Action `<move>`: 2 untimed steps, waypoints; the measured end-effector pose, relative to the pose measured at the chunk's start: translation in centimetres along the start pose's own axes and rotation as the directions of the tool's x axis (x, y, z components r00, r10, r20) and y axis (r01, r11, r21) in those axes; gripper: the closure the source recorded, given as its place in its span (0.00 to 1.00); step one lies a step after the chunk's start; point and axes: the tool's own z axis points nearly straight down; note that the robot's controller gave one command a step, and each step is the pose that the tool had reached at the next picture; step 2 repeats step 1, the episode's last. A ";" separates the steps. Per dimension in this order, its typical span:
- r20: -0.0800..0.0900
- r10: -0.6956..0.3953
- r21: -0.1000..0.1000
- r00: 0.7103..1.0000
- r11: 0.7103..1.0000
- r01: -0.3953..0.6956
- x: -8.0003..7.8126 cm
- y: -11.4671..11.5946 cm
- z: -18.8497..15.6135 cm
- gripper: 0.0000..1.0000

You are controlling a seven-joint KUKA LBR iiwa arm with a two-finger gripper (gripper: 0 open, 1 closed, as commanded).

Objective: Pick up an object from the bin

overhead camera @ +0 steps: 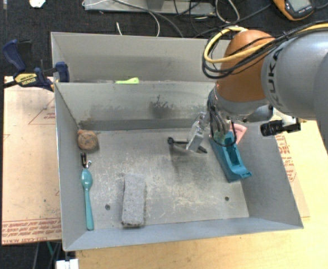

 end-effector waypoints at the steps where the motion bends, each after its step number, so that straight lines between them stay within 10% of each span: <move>1: 0.006 0.000 -0.003 1.000 1.000 0.000 -0.1 0.1 -3.4 1.00; 2: 0.006 0.000 -0.003 1.000 1.000 0.000 -0.1 0.1 -3.4 1.00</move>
Offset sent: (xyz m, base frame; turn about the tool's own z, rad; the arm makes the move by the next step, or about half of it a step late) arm 0.0006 0.0001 0.0650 -0.0002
